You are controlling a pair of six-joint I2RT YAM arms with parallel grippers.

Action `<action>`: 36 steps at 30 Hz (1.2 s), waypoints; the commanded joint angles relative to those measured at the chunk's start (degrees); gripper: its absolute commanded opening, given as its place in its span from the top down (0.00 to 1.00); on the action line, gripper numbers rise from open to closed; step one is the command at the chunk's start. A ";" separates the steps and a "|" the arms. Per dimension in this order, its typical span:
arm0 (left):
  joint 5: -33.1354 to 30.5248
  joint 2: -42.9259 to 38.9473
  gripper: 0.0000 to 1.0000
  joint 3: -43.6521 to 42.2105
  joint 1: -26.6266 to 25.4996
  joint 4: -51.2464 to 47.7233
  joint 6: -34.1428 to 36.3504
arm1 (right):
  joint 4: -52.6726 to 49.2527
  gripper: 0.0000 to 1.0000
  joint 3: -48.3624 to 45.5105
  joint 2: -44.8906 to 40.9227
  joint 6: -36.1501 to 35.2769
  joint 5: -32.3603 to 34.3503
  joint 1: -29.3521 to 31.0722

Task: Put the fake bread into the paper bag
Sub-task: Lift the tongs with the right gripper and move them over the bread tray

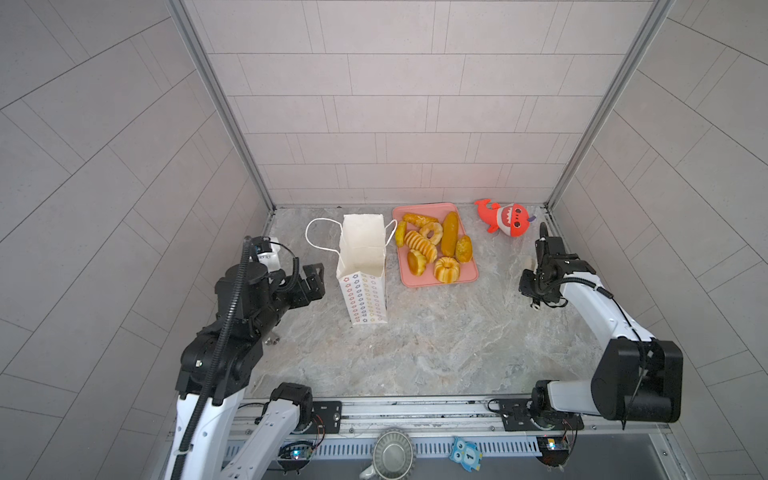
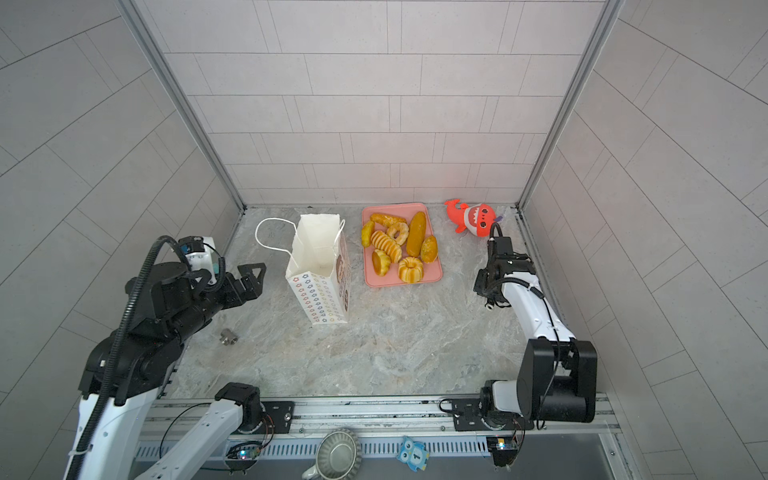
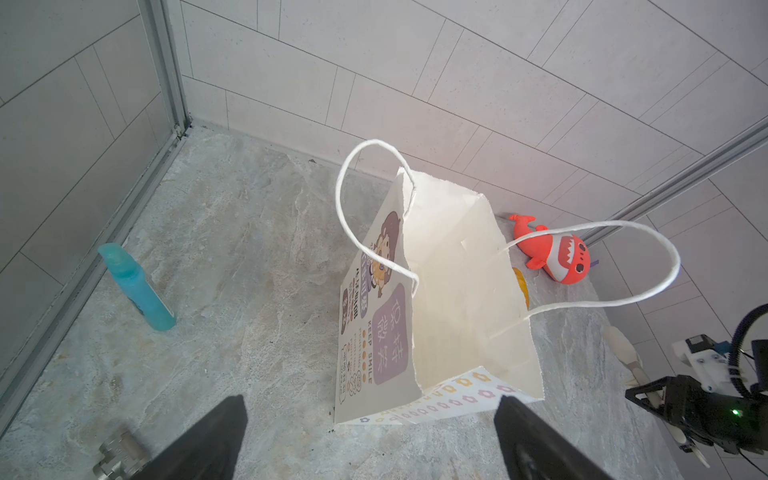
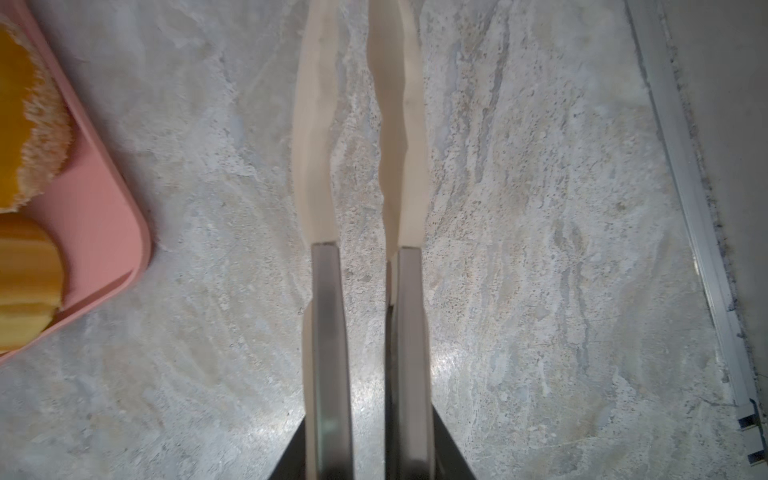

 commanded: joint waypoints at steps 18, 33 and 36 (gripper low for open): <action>-3.10 8.43 0.00 13.99 0.03 -6.87 0.50 | -7.65 0.62 12.46 -7.75 -6.86 0.48 17.20; -7.02 15.03 0.00 19.00 1.20 -11.95 5.86 | -10.89 0.62 15.00 -3.72 -9.32 6.28 25.90; -4.49 17.24 0.00 20.97 3.64 -12.24 6.66 | -12.24 0.62 17.29 -1.59 -9.27 6.03 26.33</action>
